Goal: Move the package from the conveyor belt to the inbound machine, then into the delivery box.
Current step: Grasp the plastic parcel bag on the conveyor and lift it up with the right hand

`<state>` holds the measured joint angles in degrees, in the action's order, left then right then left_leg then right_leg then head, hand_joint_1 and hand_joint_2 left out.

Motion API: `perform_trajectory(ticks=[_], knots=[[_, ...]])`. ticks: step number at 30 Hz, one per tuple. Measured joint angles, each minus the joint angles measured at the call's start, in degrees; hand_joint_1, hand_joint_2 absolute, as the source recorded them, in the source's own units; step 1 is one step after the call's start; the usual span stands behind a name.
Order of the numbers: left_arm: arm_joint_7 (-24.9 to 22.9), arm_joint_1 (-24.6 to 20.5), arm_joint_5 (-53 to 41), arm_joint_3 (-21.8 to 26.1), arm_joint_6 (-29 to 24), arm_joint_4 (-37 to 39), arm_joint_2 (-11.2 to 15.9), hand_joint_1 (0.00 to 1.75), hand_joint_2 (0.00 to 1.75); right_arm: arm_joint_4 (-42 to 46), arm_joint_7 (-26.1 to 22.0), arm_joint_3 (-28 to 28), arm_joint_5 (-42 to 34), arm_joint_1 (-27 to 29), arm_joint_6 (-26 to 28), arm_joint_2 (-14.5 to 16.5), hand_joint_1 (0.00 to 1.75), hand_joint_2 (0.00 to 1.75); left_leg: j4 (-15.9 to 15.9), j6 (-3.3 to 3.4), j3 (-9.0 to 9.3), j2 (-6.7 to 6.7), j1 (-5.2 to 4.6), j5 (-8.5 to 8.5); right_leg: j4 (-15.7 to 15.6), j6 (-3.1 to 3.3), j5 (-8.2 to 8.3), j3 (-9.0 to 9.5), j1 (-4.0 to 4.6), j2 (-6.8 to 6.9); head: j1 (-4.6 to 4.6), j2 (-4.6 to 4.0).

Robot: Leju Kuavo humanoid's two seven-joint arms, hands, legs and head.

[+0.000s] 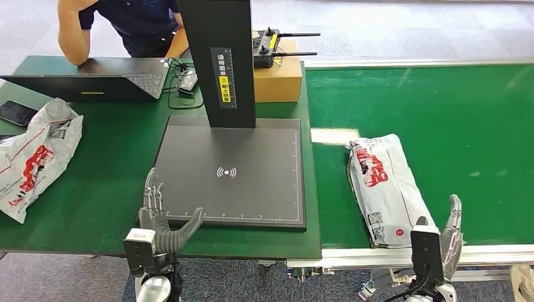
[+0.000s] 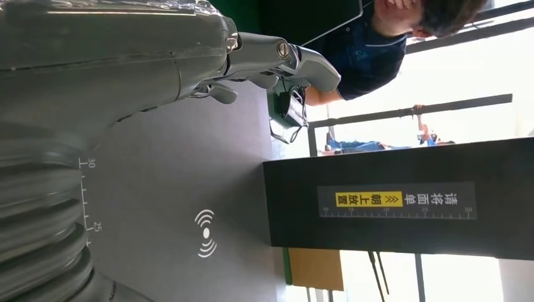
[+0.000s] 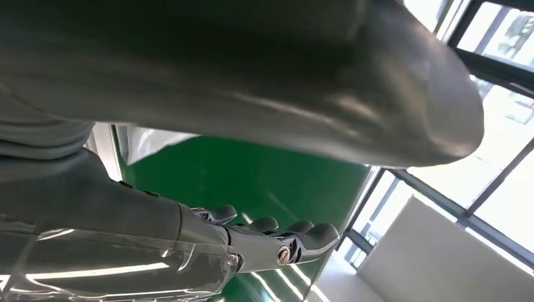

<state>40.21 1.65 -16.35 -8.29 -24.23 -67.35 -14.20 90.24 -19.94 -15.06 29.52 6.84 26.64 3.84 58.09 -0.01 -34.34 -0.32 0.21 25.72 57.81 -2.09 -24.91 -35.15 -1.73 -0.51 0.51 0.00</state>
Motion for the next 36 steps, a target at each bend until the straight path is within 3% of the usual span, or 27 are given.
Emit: perform_trajectory(ticks=[6,10,16,20,21,25,30,34,36], knots=[[0.0,-0.2,-0.1,-0.8,-0.1,0.1,0.1,0.00,1.75,-10.3,0.8,-1.6,3.4,-6.0,1.7,-4.1,0.00,0.00,0.0,0.01,0.01,0.01,-0.01,-0.01,0.0,-0.04,0.04,0.01,-0.01,0.00,0.00,0.00],[0.0,-0.6,-0.4,-1.1,-0.1,0.3,0.3,0.00,1.75,-19.0,0.9,-1.7,5.5,-11.0,1.6,-6.0,0.00,1.75,0.0,0.01,0.01,0.01,0.00,-0.02,0.0,-0.03,0.05,0.02,0.00,-0.01,0.01,0.00],[0.0,-1.0,-0.6,-1.2,-0.1,0.4,0.6,0.00,1.75,-32.2,2.8,-0.2,10.4,-18.6,-0.9,-7.3,0.00,1.75,0.0,0.02,0.02,0.00,0.01,-0.05,0.0,-0.02,0.07,0.01,0.02,0.00,0.01,0.00],[0.0,-1.3,-1.1,-1.2,0.4,0.6,0.8,0.00,1.75,-38.2,4.3,1.6,13.6,-22.1,-1.6,-7.4,0.00,0.00,0.0,0.02,0.01,0.00,0.01,-0.05,0.0,-0.02,0.06,0.01,0.02,0.00,0.00,0.00],[0.0,-1.4,-1.3,-1.2,0.4,0.7,0.8,0.00,1.75,-39.5,4.6,2.1,14.4,-22.8,-1.8,-7.4,0.00,0.00,0.0,0.02,0.01,0.00,0.01,-0.05,0.0,-0.02,0.06,0.01,0.01,0.00,0.00,0.00],[0.0,-1.7,-2.4,-0.9,1.0,0.8,0.8,0.00,1.75,-44.4,5.6,4.3,17.4,-25.7,-2.7,-7.4,0.00,1.75,0.0,0.02,0.00,0.00,0.01,-0.05,0.0,-0.02,0.06,0.01,0.01,0.00,0.01,0.00],[0.0,-1.6,-3.5,-0.2,1.2,0.8,0.8,0.00,1.75,-49.1,6.1,6.4,18.9,-27.8,-3.5,-7.4,0.00,1.75,0.0,0.03,0.00,-0.01,0.01,-0.05,0.0,-0.02,0.06,0.01,0.01,0.01,0.00,0.00],[0.0,-1.1,-3.7,0.1,0.9,0.8,0.8,0.00,1.75,-51.4,6.2,7.3,19.2,-28.8,-3.6,-7.3,0.76,1.75,0.0,0.02,0.00,-0.01,0.01,-0.05,0.0,-0.02,0.06,0.01,0.01,0.01,0.01,0.00],[0.0,-0.8,-3.8,0.3,0.6,0.8,0.8,0.00,1.75,-52.4,6.3,7.5,19.5,-29.3,-3.7,-7.3,0.81,1.75,0.0,0.02,0.00,-0.01,0.01,-0.05,0.0,-0.02,0.06,0.01,0.01,0.01,0.01,0.00]])
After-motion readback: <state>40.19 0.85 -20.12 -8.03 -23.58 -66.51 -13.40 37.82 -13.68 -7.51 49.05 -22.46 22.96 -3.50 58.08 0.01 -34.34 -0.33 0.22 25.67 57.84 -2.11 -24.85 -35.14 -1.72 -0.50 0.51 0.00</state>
